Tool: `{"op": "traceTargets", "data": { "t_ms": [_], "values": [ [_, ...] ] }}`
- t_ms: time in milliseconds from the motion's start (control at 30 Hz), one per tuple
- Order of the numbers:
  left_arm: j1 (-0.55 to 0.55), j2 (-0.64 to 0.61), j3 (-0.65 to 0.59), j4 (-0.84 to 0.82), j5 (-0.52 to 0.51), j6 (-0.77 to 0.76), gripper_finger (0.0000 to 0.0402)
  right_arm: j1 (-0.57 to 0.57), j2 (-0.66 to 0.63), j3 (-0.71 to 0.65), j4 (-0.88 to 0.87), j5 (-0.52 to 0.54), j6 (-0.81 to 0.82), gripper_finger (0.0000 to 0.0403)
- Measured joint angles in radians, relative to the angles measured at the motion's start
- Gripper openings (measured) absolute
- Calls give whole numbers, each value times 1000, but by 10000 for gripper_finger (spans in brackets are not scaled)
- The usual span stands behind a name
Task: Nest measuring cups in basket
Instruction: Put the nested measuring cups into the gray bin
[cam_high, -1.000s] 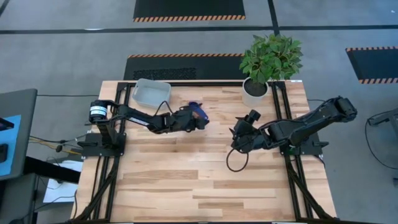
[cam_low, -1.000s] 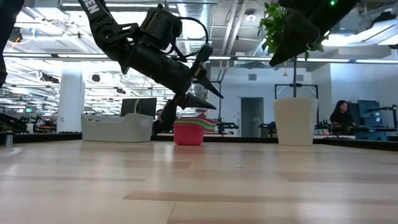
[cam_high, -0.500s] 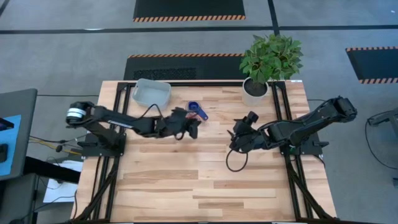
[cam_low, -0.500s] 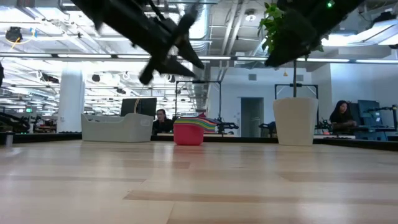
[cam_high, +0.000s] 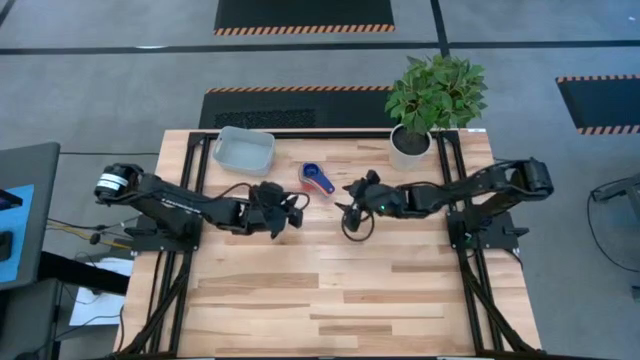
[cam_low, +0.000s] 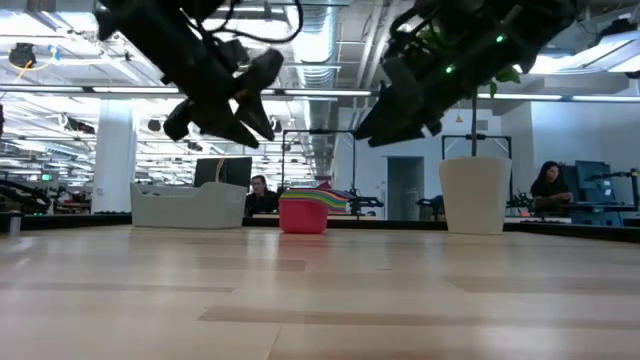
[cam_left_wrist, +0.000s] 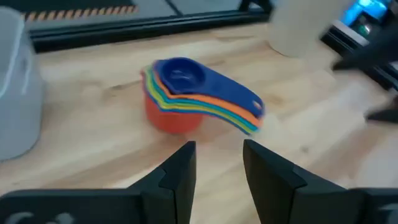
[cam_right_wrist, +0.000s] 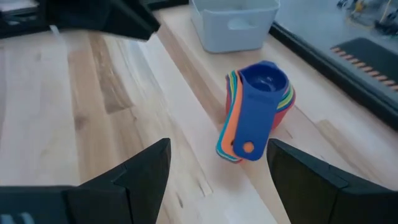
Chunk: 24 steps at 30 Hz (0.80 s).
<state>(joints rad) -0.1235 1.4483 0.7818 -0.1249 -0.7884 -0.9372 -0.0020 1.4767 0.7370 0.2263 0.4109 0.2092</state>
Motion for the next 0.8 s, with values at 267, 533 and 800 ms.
{"op": "traceTargets", "data": {
  "t_ms": [267,533,800],
  "values": [
    [259,0,0,29,257,-36,141,-29,10,28,-13,-56,3,291],
    [398,4,0,84,486,17,236,-34,-60,27,-64,-75,-1,291],
    [495,63,0,138,544,21,320,-40,-113,28,-103,-75,-8,291]
  ]
}}
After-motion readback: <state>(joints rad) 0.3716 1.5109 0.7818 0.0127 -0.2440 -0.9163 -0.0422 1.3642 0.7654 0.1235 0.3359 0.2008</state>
